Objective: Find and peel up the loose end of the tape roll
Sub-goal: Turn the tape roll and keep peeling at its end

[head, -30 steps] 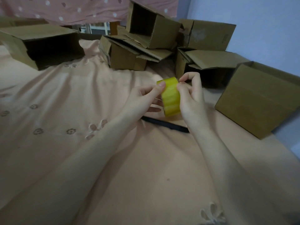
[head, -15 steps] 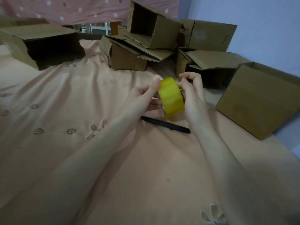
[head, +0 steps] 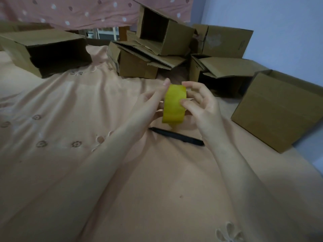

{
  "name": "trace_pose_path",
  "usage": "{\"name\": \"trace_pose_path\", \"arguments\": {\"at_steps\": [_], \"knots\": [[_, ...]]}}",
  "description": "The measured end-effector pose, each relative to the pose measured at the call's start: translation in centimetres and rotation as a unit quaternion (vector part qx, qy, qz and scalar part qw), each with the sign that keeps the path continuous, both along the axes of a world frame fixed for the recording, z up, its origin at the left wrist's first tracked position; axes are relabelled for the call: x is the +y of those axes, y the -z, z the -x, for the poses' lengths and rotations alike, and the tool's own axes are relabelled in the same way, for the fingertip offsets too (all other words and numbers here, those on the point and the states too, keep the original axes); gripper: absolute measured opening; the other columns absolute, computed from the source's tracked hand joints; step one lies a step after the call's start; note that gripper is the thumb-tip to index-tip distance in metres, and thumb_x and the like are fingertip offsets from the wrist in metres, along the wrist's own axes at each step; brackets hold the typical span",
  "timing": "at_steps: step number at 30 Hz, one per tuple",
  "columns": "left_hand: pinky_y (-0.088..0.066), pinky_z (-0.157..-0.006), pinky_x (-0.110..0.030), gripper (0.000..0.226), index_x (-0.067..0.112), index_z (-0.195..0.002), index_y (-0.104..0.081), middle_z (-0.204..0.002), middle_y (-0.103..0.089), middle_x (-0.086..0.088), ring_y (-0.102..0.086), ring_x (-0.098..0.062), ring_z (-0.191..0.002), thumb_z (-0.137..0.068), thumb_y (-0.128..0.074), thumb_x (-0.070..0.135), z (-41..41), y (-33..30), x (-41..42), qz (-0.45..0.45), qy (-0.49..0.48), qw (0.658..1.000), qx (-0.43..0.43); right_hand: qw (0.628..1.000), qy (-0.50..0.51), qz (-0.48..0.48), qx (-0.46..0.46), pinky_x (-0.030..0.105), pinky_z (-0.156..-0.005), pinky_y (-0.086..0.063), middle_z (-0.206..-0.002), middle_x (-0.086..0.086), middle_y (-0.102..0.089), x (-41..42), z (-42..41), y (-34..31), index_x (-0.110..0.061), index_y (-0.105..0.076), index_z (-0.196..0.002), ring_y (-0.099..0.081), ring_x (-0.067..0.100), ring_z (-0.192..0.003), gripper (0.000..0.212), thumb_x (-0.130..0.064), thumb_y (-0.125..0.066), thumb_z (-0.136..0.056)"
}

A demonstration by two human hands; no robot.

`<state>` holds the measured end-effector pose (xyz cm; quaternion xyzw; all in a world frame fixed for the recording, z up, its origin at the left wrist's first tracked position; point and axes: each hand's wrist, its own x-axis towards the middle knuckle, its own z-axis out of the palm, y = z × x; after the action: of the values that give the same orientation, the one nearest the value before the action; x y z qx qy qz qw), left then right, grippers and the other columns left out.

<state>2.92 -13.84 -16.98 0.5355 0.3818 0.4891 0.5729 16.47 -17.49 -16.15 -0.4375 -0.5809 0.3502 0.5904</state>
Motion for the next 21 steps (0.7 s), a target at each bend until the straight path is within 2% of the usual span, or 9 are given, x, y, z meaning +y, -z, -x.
{"name": "trace_pose_path", "arguments": {"at_steps": [3, 7, 13, 18, 21], "knots": [[-0.055, -0.089, -0.037, 0.039, 0.019, -0.114, -0.063, -0.109, -0.07, -0.005, -0.067, -0.019, -0.102, -0.08, -0.069, 0.036, 0.01, 0.18, -0.22, -0.052, 0.038, 0.998, 0.024, 0.999, 0.031, 0.002, 0.012, 0.019, -0.069, -0.053, -0.095, -0.004, -0.065, 0.23, -0.21, 0.03, -0.017, -0.061, -0.108, -0.063, -0.002, -0.081, 0.029, 0.0, -0.057, -0.086], [-0.053, -0.093, -0.038, 0.036, 0.016, -0.116, -0.063, -0.112, -0.069, -0.011, -0.066, -0.022, -0.105, -0.081, -0.071, 0.022, 0.16, 0.27, -0.17, -0.081, 0.037, 0.995, 0.043, 0.999, 0.044, -0.003, 0.019, 0.017, -0.07, -0.053, -0.094, -0.002, -0.066, 0.24, -0.18, 0.03, -0.016, -0.062, -0.107, -0.064, -0.004, -0.077, 0.027, 0.0, -0.059, -0.085], [-0.055, -0.088, -0.033, 0.024, 0.016, -0.108, -0.065, -0.101, -0.072, -0.001, -0.069, -0.015, -0.097, -0.085, -0.067, 0.023, 0.1, 0.36, -0.11, -0.064, 0.013, 0.997, 0.049, 0.999, 0.043, -0.018, 0.008, 0.011, -0.059, -0.048, -0.088, -0.003, -0.063, -0.15, 0.11, -0.16, -0.013, -0.061, -0.104, -0.059, -0.005, -0.068, 0.023, 0.0, -0.06, -0.085], [-0.057, -0.08, -0.026, 0.022, 0.012, -0.107, -0.066, -0.097, -0.071, -0.004, -0.069, -0.014, -0.091, -0.087, -0.064, 0.021, -0.24, 0.47, -0.16, -0.051, 0.006, 0.998, 0.042, 0.998, 0.054, -0.019, -0.004, 0.022, -0.061, -0.048, -0.082, -0.004, -0.061, -0.07, 0.23, 0.1, -0.015, -0.06, -0.099, -0.056, 0.009, -0.071, 0.02, -0.003, -0.062, -0.084], [-0.056, -0.071, -0.023, 0.015, 0.013, -0.1, -0.067, -0.086, -0.071, 0.0, -0.069, -0.01, -0.081, -0.087, -0.064, 0.021, -0.43, 0.49, -0.17, -0.05, -0.002, 0.998, 0.043, 0.998, 0.056, -0.018, -0.001, 0.029, -0.063, -0.047, -0.081, -0.004, -0.061, 0.06, 0.18, 0.28, -0.019, -0.06, -0.095, -0.053, 0.018, -0.072, 0.019, -0.005, -0.062, -0.083]]}}
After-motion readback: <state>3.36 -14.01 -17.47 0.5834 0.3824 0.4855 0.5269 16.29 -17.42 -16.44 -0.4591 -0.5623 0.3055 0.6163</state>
